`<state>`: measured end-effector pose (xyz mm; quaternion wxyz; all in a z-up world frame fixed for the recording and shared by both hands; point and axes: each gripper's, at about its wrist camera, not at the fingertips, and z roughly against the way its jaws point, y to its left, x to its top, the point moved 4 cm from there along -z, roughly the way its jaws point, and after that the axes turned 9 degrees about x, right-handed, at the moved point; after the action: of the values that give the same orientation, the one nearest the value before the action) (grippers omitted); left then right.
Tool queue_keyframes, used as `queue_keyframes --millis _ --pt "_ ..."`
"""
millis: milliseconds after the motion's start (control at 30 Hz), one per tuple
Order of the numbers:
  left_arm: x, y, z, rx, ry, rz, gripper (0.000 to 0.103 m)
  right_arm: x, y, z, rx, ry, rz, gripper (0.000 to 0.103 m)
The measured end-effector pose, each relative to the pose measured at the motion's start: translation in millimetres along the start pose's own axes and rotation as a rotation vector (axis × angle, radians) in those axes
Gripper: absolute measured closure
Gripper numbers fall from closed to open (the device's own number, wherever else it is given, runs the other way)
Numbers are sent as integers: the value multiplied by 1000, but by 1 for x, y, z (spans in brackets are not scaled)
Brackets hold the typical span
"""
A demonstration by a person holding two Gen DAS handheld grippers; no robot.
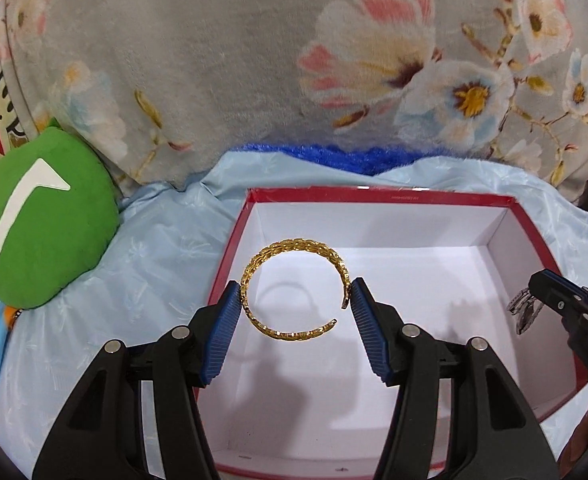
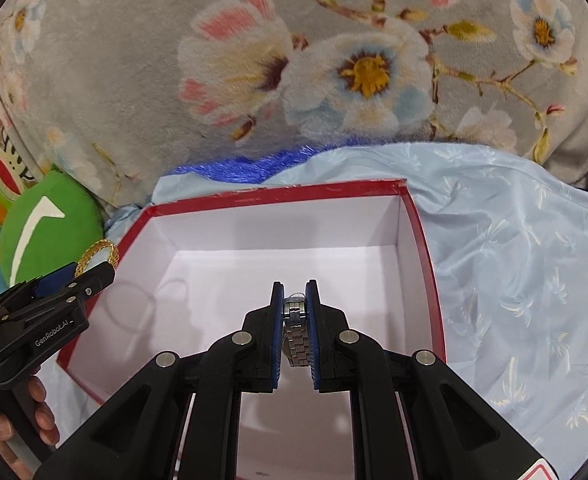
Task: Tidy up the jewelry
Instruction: 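Carry both items into the red box and open left tool over it, then open right tool to drop the silver watch into the red box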
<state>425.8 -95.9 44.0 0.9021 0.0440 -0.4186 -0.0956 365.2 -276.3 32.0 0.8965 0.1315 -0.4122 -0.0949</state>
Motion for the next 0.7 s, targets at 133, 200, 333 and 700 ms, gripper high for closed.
queue_keyframes --millis 133,200,333,700 --pt "-5 -4 -17 5 29 1 47 -1 -6 -8 -9 -2 7 93" --pt "-6 -3 -20 18 24 21 37 -1 -7 -7 -24 -23 18 86" --pt "-8 1 -21 -2 23 56 22 -1 -8 -1 -29 -52 17 70" --pt "-27 9 -24 -2 66 52 18 -18 -7 10 -31 -46 30 69"
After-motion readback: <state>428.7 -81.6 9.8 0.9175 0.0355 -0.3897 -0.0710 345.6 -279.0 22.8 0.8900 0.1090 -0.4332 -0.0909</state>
